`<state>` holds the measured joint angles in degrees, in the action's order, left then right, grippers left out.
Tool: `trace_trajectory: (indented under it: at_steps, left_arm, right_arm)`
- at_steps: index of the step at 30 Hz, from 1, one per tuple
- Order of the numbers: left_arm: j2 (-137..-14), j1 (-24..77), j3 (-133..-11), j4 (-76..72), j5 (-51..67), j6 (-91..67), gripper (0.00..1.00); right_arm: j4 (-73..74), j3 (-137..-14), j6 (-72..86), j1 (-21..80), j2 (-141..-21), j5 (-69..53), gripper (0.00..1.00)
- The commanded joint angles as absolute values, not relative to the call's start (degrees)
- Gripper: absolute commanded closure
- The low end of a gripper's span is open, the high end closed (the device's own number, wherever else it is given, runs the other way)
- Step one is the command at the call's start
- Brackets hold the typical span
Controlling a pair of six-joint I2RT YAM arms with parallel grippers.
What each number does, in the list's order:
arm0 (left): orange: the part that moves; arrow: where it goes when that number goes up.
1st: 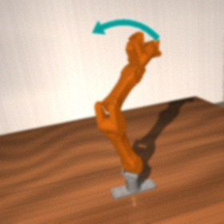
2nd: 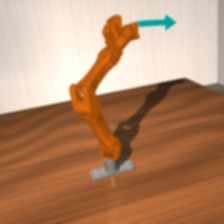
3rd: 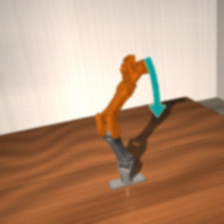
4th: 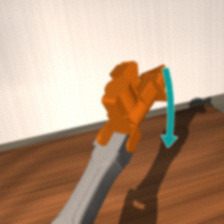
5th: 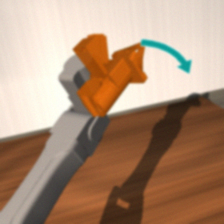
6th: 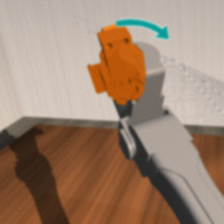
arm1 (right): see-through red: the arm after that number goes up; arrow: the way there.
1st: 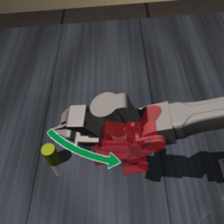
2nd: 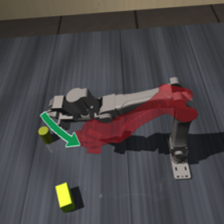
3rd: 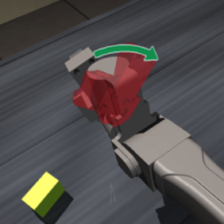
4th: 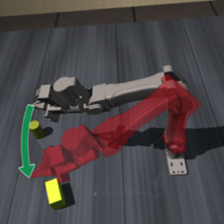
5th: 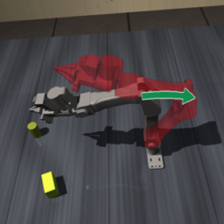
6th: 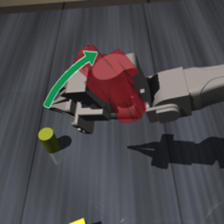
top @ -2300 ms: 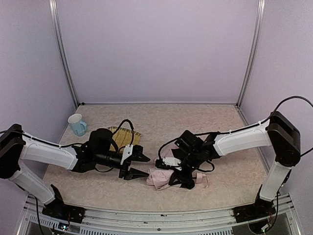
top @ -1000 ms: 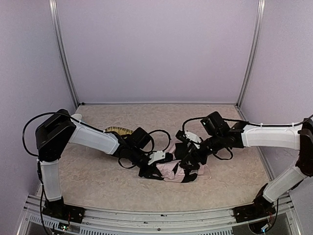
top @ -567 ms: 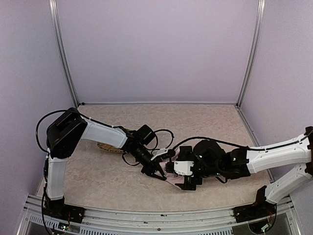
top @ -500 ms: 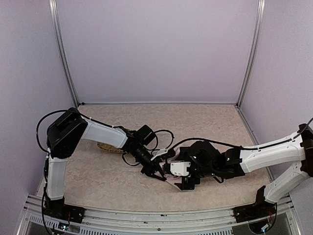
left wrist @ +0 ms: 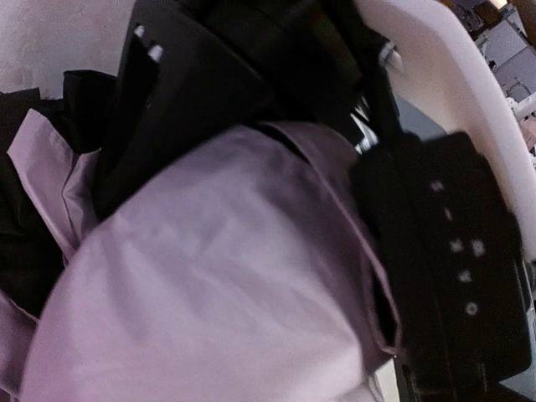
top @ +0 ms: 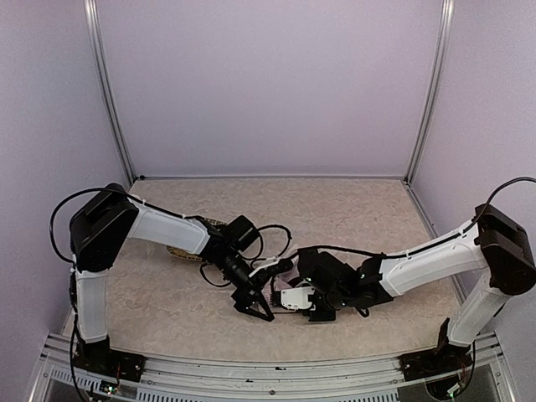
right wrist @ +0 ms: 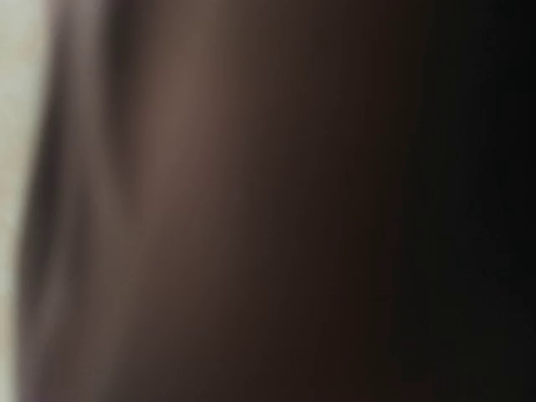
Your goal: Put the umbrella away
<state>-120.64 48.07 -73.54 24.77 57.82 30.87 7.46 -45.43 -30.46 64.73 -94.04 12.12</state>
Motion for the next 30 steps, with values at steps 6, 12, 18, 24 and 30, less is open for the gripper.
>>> trace_trajectory:
  at_steps: [6,12,18,24,30]
  left_arm:
    - [-98.1,45.9,-49.2,-8.4,34.1,20.2,0.01]
    - [-82.9,46.8,-35.2,-29.4,24.4,22.1,0.01]
    - [-77.7,52.0,-33.5,-24.8,21.2,35.3,0.01]
    - [-87.2,59.4,-41.4,-13.8,13.3,42.7,0.01]
    - [-96.6,61.1,-48.9,-6.9,17.2,45.3,0.01]
  right_arm:
    - [17.9,-49.3,-22.1,58.1,-93.5,-10.1,0.83]
    - [20.2,-51.4,-19.9,52.2,-92.9,-26.6,0.87]
    - [27.6,-55.8,-19.9,48.1,-99.1,-38.6,0.86]
    - [37.2,-60.5,-20.4,46.4,-108.9,-45.0,0.87]
    - [40.6,-62.9,-20.9,46.4,-114.9,-48.1,0.87]
